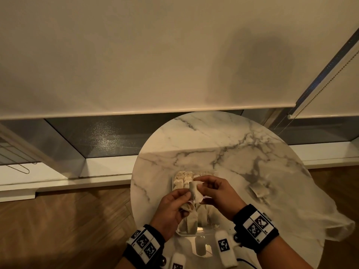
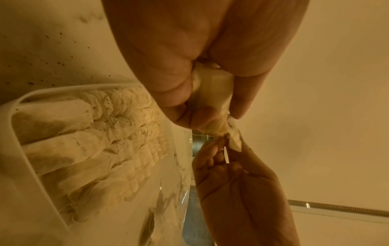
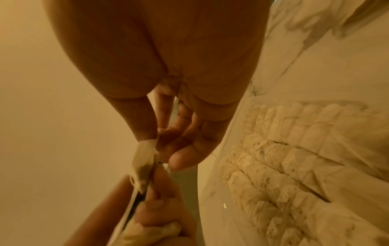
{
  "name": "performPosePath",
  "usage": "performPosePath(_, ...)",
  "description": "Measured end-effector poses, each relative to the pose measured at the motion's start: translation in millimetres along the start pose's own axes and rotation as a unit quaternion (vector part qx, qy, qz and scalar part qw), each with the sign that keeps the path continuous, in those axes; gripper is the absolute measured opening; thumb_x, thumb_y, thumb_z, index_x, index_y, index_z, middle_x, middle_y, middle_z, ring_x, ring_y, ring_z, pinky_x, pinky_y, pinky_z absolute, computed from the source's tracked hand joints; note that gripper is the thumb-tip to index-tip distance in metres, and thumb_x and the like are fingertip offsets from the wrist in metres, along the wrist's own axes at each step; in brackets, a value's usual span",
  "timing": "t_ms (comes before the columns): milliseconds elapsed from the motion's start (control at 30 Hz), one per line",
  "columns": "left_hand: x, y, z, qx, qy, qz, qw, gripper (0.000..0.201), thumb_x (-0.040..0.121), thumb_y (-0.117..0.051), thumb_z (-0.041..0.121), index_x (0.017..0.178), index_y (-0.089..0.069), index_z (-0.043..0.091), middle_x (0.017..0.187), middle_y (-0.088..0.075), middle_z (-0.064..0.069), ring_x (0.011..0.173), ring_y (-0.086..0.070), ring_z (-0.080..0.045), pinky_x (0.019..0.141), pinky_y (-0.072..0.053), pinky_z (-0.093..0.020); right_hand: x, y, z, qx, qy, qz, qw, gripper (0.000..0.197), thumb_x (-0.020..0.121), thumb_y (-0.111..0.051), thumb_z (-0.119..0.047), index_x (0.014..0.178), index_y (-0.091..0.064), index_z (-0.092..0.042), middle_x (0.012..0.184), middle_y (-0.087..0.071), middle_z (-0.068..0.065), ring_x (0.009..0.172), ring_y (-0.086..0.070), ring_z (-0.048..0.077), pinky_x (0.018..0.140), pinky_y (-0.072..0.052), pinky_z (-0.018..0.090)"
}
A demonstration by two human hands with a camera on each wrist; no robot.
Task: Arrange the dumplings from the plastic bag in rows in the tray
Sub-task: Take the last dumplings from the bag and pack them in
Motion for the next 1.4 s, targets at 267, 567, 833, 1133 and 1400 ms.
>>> performPosePath(267, 3.7, 2.4, -6.5, 0.069, -0.041, 0.033, 0.996, 0.022, 0.083, -0.074, 0.007, 0.105, -0.072, 0.005, 0.092, -0.069, -0.019, 0.074, -0.061, -0.023, 0.067, -0.049, -0.035, -1.2, 6.6, 3.7, -0.011, 0.005, 0.032, 0.999, 0.019, 0.087, -0.07, -0.001, 0.104, -0.072, -0.008, 0.079, -0.067, 0.015, 0.071, -0.065, 0.022, 0.066, -0.057, 0.034)
performPosePath(567, -4.1, 1.5, -1.7, 0.165, -0.075, 0.028, 0.983, 0.026, 0.084, -0.076, 0.007, 0.108, -0.069, 0.01, 0.084, -0.076, -0.005, 0.065, -0.068, -0.007, 0.053, -0.048, -0.018, -3.5, -1.5, 0.8, -0.025, 0.018, 0.071, 0.997, 0.022, 0.079, -0.079, -0.004, 0.099, -0.07, -0.002, 0.065, -0.064, 0.012, 0.058, -0.063, 0.022, 0.06, -0.056, 0.033)
performPosePath(833, -7.8, 2.8, -0.6, 0.109, -0.043, 0.037, 0.992, 0.025, 0.09, -0.068, 0.011, 0.114, -0.067, 0.007, 0.079, -0.07, -0.011, 0.062, -0.059, -0.016, 0.054, -0.047, -0.026, -11.0, -8.7, -2.7, -0.062, 0.016, 0.006, 0.998, 0.014, 0.089, -0.07, -0.011, 0.102, -0.073, -0.014, 0.087, -0.07, 0.013, 0.074, -0.068, 0.022, 0.062, -0.053, 0.034)
performPosePath(1133, -10.9, 5.7, 2.4, 0.074, -0.067, 0.107, 0.989, 0.024, 0.086, -0.073, 0.006, 0.106, -0.064, -0.004, 0.083, -0.073, -0.017, 0.065, -0.067, -0.019, 0.053, -0.051, -0.026, -10.0, -4.4, 13.5, -0.037, -0.023, 0.052, 0.998, 0.027, 0.083, -0.074, -0.001, 0.107, -0.064, 0.004, 0.077, -0.069, 0.019, 0.07, -0.069, 0.025, 0.064, -0.059, 0.033)
performPosePath(1400, -18.4, 1.6, 1.7, 0.087, -0.043, 0.087, 0.991, 0.025, 0.087, -0.07, 0.002, 0.111, -0.063, -0.004, 0.078, -0.072, -0.01, 0.058, -0.065, -0.01, 0.048, -0.048, -0.02, -12.1, -2.0, 4.2, -0.054, -0.028, 0.039, 0.997, 0.015, 0.09, -0.07, -0.011, 0.097, -0.07, 0.003, 0.085, -0.071, 0.019, 0.07, -0.066, 0.023, 0.057, -0.055, 0.032)
Point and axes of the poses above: each hand's wrist, its own x-axis towards the middle knuckle, its own y-axis out of the back of the hand, z = x × y, the point moved 2 cm from there along x, towards the middle knuckle
